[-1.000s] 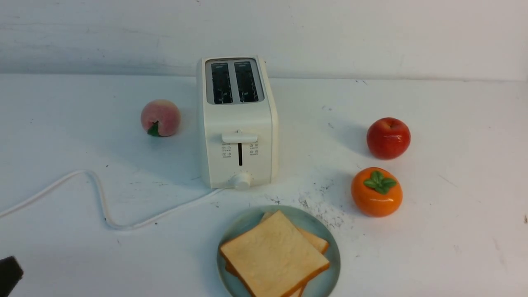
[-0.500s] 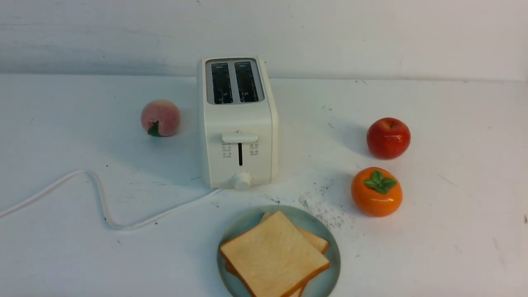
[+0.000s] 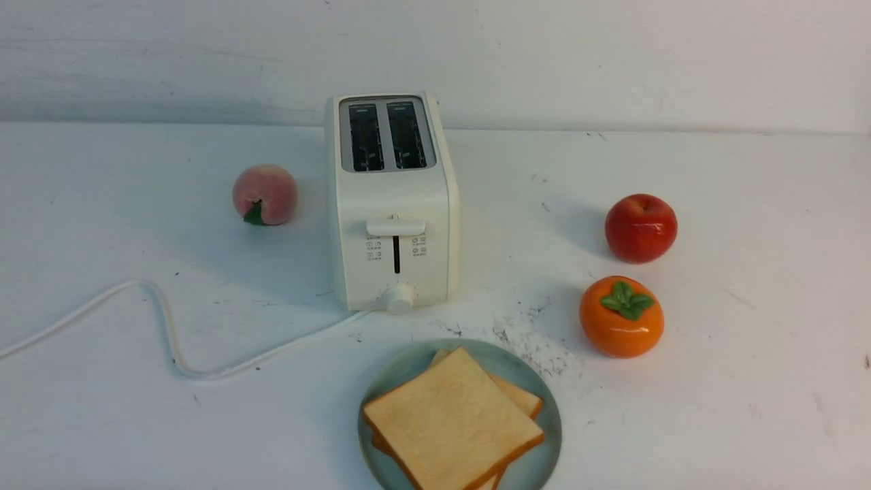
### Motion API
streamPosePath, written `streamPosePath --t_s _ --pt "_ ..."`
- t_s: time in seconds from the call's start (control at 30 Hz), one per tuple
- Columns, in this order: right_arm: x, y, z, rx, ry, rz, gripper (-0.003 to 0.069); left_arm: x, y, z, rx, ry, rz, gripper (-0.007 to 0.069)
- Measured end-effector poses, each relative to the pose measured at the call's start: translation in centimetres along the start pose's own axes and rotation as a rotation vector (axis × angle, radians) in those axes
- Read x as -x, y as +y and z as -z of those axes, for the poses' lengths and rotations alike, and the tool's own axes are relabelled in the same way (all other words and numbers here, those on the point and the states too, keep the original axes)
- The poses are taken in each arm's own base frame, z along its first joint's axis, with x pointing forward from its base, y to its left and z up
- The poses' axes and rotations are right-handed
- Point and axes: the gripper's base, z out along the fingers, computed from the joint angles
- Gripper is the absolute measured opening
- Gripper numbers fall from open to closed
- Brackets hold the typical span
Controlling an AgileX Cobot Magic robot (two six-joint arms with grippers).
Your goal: Take toasted bread from bread machine on white table place on plate.
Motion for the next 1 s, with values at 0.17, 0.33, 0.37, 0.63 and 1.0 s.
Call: streamPosePath --t_s 0.17,0.33,0.37,0.63,1.0 --pt "0.00 0.00 0.00 0.000 0.000 0.000 0.0141 -0.01 0.00 0.00 0.000 0.001 0.000 0.0057" --pt "0.00 0.00 0.00 0.000 0.000 0.000 0.0151 -0.04 0.01 -0.01 0.000 0.002 0.002 0.0059" --pt "0.00 0.00 0.00 0.000 0.000 0.000 0.0152 -0.04 0.01 -0.01 0.000 0.002 0.002 0.0060" --pt "0.00 0.00 0.00 0.000 0.000 0.000 0.0159 -0.04 0.01 -0.01 0.000 0.003 0.002 0.0071" --pt "0.00 0.00 0.00 0.000 0.000 0.000 0.0159 -0.04 0.01 -0.01 0.000 0.003 0.002 0.0079"
